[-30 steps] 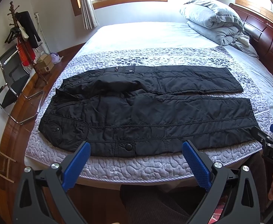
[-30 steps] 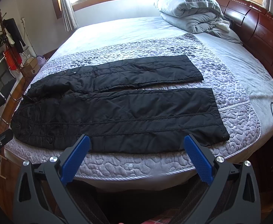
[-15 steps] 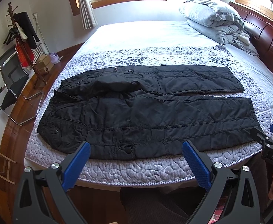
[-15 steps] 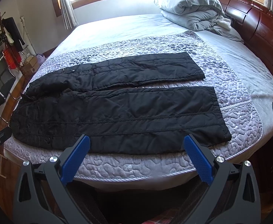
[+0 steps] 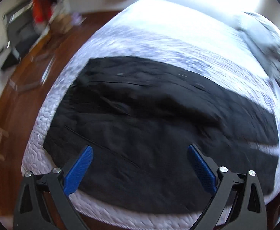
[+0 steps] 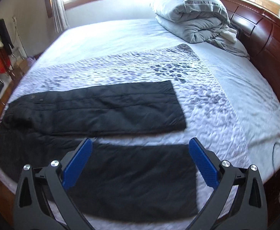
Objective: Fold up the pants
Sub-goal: 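Grasp the waistband with the left gripper while the right gripper grasps the leg hems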
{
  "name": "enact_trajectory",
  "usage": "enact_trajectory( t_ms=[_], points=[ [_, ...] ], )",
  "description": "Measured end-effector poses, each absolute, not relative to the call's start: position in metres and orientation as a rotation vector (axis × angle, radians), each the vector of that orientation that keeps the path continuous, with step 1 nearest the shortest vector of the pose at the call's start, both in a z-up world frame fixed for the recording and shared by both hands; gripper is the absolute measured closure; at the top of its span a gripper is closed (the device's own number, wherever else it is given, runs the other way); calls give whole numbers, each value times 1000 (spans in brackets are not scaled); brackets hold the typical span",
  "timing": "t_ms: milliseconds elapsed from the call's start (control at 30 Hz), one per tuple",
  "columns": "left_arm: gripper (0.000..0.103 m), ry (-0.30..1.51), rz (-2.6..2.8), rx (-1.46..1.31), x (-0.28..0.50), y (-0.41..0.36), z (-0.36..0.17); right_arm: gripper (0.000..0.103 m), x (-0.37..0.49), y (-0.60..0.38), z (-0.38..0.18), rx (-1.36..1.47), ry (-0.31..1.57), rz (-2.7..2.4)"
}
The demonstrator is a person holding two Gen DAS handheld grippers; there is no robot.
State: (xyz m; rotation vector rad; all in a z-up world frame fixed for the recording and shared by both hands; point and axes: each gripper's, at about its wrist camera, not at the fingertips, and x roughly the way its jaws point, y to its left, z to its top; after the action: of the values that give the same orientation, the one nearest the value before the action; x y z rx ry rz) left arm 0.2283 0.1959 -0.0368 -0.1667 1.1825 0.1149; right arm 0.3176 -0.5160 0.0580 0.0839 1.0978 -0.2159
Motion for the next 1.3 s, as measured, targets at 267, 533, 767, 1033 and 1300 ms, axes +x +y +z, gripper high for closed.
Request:
enact_trajectory(
  t_ms=[267,533,767,1033,1300],
  points=[
    [4,1313,217,-454,337,326,-91,2,419,-605,-26,269,1254,-221],
    [4,1362,188,-659,406,349,-142,2,463,-637,-86,367,1309,-297],
    [4,1428,257,-694,442,358,-175,2,481,-638,-104,333,1328,-289],
    [4,1566,283,-562,469,333,-197,2,490,-647,-123,324,1346,-317],
    [37,1561,241,-439,473,293,-194,2,491,-651,-126,311,1345,-291]
  ],
)
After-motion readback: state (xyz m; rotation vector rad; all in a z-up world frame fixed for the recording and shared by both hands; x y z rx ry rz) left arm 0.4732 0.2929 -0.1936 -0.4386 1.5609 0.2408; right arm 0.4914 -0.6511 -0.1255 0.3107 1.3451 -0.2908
